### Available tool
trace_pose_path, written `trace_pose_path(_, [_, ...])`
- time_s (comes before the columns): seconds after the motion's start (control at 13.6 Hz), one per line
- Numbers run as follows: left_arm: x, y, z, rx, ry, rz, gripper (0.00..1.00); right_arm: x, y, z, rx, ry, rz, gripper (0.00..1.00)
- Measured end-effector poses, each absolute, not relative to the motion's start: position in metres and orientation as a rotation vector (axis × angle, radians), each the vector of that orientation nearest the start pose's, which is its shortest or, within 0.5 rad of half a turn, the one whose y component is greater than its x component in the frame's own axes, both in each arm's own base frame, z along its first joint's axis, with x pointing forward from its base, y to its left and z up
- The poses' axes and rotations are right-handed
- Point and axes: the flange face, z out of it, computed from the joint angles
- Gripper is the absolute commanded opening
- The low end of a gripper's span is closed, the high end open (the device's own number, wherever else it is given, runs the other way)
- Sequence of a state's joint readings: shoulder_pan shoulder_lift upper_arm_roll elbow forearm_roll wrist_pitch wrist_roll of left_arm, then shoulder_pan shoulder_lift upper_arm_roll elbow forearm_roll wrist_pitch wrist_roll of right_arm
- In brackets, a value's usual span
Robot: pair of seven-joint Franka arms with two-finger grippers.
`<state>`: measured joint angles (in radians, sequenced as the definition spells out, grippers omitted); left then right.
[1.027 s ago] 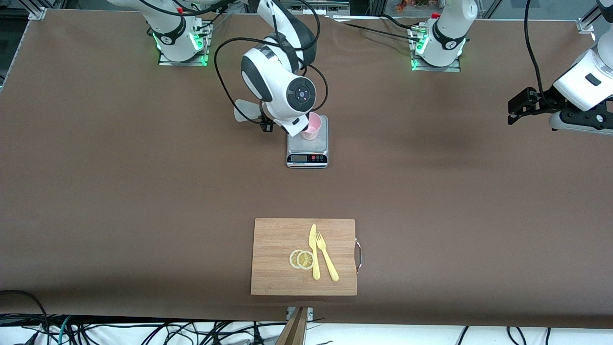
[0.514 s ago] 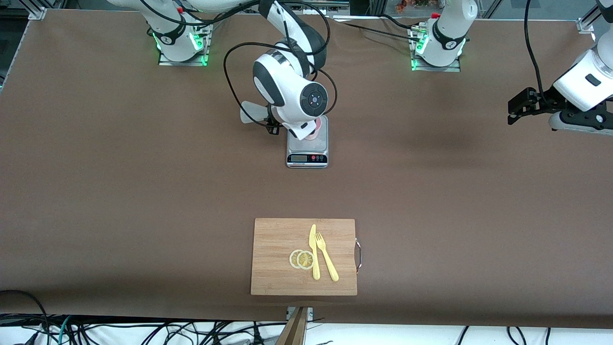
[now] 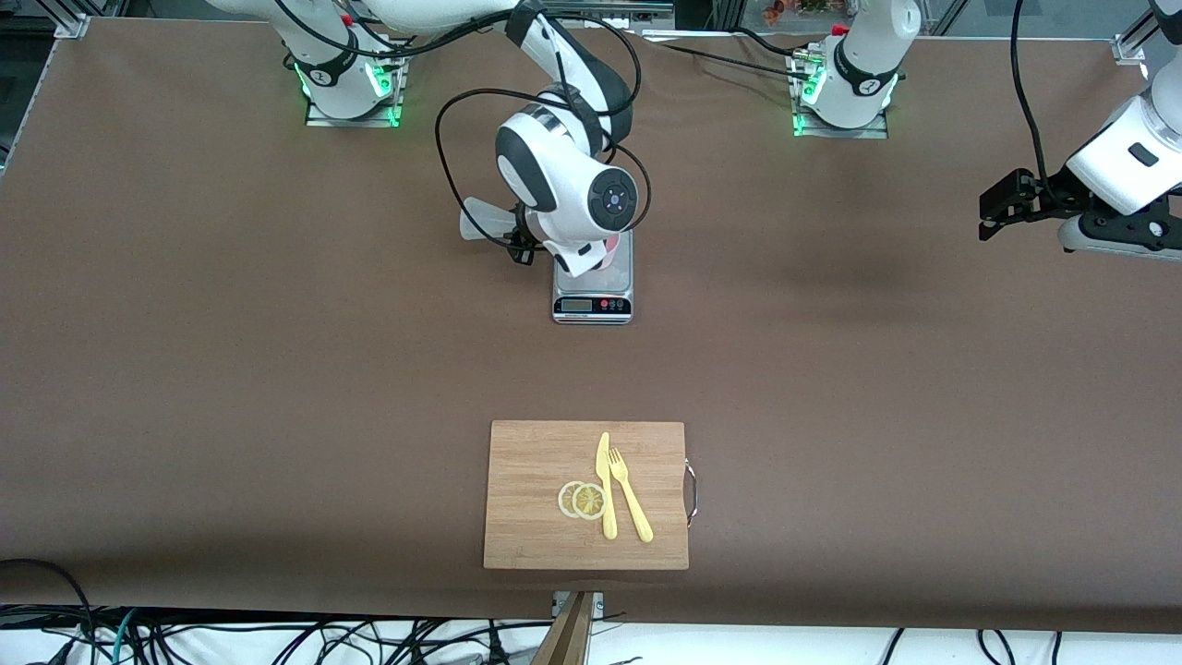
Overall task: Add sauce to pink cup with both arms
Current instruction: 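Tilt the bottle nozzle into the pink cup with the right gripper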
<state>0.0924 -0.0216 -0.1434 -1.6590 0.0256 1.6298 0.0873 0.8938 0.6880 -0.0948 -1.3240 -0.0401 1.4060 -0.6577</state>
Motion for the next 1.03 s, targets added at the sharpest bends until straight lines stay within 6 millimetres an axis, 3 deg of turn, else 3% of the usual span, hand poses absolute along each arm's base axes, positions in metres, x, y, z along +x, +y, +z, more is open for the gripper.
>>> trace_pose_path(0.29, [0.551, -0.026, 0.6, -3.105, 0.218, 0.013, 1.0, 0.448, 0.485, 0.303, -2.36, -2.128, 1.011, 0.29])
trace_pose_path(0.66, [0.551, -0.026, 0.6, -3.106, 0.217, 0.013, 1.0, 0.453, 0.488, 0.306, -2.391, -2.126, 1.07, 0.29])
trace_pose_path(1.03, [0.548, -0.027, 0.598, -3.106, 0.2, 0.052, 1.0, 0.455, 0.492, 0.297, -2.422, -2.106, 1.149, 0.28])
